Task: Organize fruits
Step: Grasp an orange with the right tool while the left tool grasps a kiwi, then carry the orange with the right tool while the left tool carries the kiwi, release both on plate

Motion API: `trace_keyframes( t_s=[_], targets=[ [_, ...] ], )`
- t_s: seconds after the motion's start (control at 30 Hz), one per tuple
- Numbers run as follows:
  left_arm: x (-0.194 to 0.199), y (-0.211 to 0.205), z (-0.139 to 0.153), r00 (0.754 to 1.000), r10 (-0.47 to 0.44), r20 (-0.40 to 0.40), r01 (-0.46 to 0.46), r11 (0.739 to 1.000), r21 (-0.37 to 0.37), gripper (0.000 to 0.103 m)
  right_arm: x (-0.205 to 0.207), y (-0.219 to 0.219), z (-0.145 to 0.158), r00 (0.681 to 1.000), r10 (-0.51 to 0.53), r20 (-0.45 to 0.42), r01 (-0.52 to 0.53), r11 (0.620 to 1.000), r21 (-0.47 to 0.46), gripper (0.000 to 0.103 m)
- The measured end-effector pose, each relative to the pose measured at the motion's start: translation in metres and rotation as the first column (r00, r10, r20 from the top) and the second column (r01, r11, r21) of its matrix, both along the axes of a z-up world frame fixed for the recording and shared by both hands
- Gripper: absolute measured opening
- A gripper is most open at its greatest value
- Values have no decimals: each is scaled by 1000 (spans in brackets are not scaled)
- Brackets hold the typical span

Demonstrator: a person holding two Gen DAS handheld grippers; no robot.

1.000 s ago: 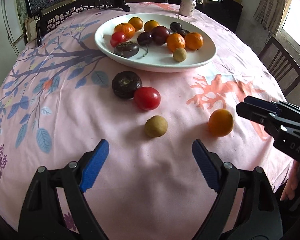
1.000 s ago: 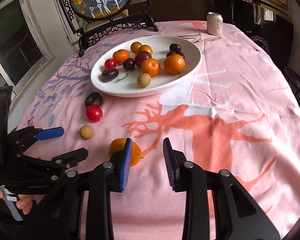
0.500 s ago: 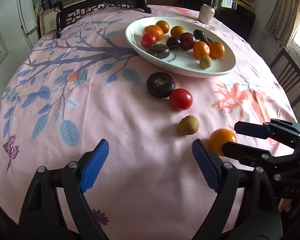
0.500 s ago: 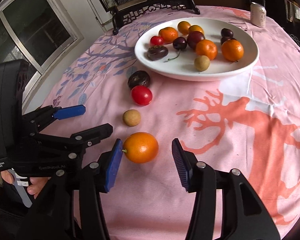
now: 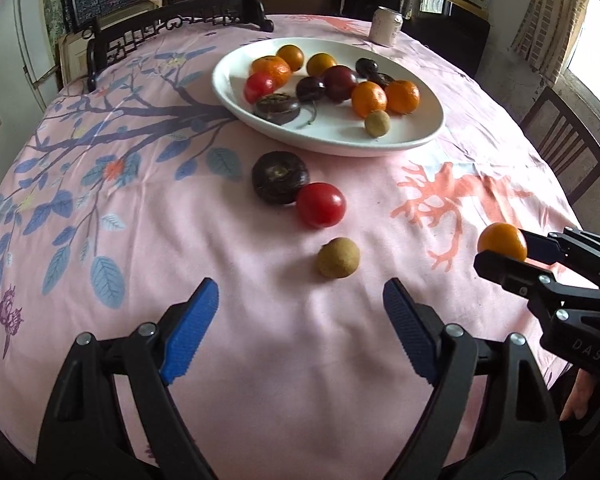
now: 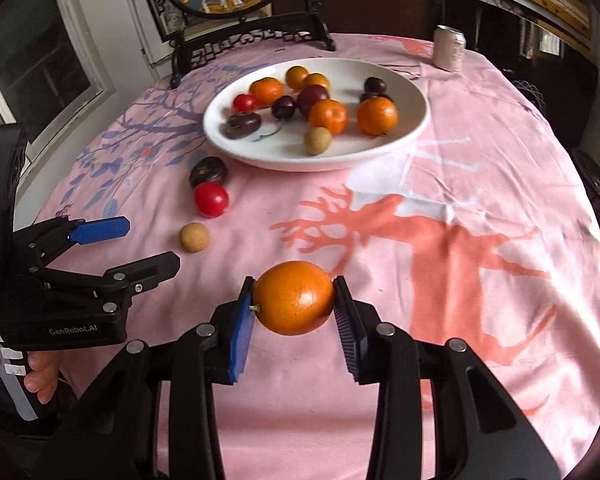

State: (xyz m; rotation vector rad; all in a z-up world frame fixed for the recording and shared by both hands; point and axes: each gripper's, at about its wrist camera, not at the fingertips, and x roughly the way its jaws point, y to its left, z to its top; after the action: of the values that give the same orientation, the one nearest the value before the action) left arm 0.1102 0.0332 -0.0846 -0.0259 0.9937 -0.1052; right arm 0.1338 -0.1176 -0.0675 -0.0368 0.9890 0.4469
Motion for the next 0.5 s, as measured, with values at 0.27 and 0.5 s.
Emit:
trace_keyframes(
  t_s=[0.27,0.5],
  targets=[
    [20,-17,-10,1000,-25,-19,25,999,20,25,-4,-26,3,998,-57,-14,58,996,64,39],
    [5,-8,11,999,0,35,0,1000,-3,25,-6,-21,7,999,-47,-5,48,995,85,39]
  ],
)
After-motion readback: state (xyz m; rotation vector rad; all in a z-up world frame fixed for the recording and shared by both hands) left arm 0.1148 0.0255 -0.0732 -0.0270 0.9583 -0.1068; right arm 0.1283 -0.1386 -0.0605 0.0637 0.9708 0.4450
